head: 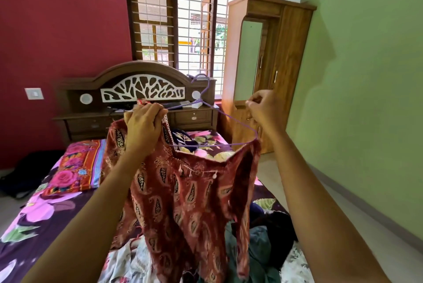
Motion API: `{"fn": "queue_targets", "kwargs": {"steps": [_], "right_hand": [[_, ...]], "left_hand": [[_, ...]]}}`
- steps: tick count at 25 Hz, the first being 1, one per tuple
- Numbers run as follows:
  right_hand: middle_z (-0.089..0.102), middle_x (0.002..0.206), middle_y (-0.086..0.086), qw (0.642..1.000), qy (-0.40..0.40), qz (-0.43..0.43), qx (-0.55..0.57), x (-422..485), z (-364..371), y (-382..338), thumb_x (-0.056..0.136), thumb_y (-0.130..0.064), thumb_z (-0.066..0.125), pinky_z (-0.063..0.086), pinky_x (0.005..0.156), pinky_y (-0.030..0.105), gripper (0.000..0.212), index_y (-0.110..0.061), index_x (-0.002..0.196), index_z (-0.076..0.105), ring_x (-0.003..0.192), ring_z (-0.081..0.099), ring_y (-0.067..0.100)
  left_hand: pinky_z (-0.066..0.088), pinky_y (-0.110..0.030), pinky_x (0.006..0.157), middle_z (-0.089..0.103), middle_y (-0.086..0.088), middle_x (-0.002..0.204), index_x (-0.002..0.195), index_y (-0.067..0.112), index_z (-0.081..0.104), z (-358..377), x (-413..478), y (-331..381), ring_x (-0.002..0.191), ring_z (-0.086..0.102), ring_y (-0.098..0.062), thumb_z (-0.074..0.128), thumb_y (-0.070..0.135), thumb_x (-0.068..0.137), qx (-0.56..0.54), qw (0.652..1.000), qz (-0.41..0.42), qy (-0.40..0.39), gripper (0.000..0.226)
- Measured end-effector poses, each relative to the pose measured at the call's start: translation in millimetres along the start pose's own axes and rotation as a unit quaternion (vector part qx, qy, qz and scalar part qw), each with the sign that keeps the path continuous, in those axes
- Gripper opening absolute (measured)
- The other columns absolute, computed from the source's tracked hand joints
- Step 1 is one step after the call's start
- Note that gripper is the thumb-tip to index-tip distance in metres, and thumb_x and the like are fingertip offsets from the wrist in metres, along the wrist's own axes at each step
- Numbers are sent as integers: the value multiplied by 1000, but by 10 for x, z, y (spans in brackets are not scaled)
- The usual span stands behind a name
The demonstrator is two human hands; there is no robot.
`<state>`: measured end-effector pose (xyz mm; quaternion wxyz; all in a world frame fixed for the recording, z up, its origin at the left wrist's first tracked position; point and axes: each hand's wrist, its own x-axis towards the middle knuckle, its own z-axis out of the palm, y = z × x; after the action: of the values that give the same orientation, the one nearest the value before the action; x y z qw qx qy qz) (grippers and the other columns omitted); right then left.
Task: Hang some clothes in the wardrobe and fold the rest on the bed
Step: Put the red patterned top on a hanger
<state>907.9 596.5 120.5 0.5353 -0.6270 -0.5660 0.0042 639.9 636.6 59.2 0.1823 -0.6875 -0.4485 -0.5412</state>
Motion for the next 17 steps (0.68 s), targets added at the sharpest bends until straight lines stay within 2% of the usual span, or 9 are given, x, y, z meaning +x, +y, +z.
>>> {"fn": "queue_targets", "kwargs": {"steps": [2,3,5,7,9,11,14,15,17], "right_hand": [[65,76,12,996,-88,19,-9,15,37,-29,88,-6,62,40,37,14,10,-10,79,59,50,57,11],[63,72,10,994,-108,24,-24,-16,56,14,86,-7,65,40,35,15,13,-11,78,57,49,57,10],[58,65,5,991,-114,29,-59,-133,83,187,82,-9,71,38,34,12,24,-14,69,51,48,53,9],[61,68,9,986,-132,72,-78,-269,124,397,80,-10,74,42,40,18,29,-15,65,49,49,52,10],[64,72,13,965,-214,150,-33,-427,210,508,81,-13,74,47,42,24,20,-10,73,55,49,57,14],[66,76,13,926,-330,177,47,-640,382,477,85,-15,70,50,43,26,13,-6,86,61,52,60,14],[68,97,13,897,-420,84,108,-919,751,297,90,-26,64,51,53,23,28,-4,108,64,72,63,14],[67,99,13,899,-420,41,116,-979,886,225,91,-27,62,50,60,21,30,-5,111,64,76,61,12],[66,90,11,913,-391,-30,108,-1045,1110,100,92,-25,61,45,73,21,28,-2,106,66,71,56,8]], "left_hand": [[15,-26,72,65,-6,83,89,8,64,60,-32,54,81,53,-27,46,27,95,-8,999,-31,10,27],[14,-27,72,65,-7,83,89,8,64,70,-31,55,81,53,-27,46,28,95,-12,999,-47,16,28],[14,-27,72,66,-9,84,88,7,64,56,-20,29,82,53,-28,44,29,95,-12,998,-66,20,30],[16,-28,73,66,-10,86,89,7,63,26,-8,19,83,53,-28,45,28,97,-12,997,-73,17,29],[16,-28,74,65,-9,87,90,6,63,32,-1,62,84,52,-27,47,25,97,-13,998,-66,12,26],[15,-28,72,66,-9,88,91,7,63,47,12,129,84,53,-27,47,26,98,-17,998,-58,3,26],[15,-28,71,66,-7,87,92,8,64,91,23,235,85,53,-26,44,29,97,-28,999,-41,-15,29],[15,-28,72,66,-7,87,92,8,64,99,22,258,85,53,-26,44,29,97,-31,999,-34,-21,29],[17,-29,74,67,-7,88,93,7,64,94,22,290,86,54,-27,46,27,97,-36,999,-27,-22,28]]}}
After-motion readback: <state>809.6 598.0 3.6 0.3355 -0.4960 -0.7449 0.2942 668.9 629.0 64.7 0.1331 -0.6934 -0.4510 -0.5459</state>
